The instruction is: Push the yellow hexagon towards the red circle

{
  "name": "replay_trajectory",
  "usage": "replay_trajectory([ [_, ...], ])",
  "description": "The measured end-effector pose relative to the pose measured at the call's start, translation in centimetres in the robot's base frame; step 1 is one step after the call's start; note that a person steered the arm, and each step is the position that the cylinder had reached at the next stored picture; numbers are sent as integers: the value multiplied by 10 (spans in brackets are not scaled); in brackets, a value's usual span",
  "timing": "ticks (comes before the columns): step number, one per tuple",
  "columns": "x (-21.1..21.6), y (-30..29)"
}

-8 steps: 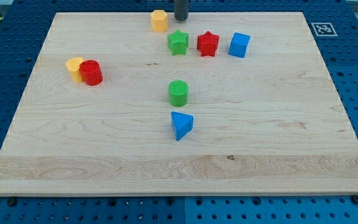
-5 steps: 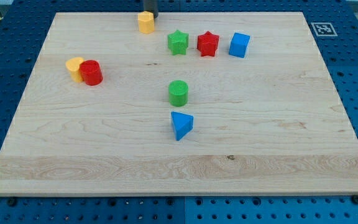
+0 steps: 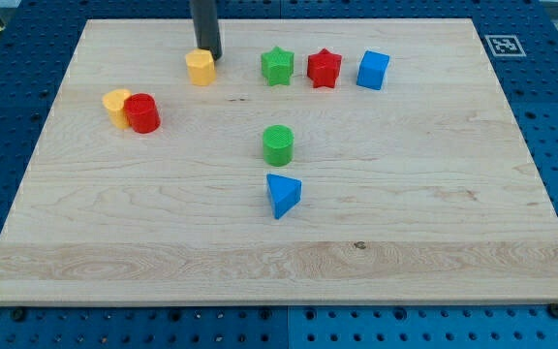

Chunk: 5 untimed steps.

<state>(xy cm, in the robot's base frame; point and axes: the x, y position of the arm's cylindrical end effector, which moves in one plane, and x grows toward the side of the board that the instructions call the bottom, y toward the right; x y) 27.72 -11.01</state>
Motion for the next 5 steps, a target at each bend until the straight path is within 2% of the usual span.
replay_trajectory([
  [3, 56, -12],
  [5, 69, 12],
])
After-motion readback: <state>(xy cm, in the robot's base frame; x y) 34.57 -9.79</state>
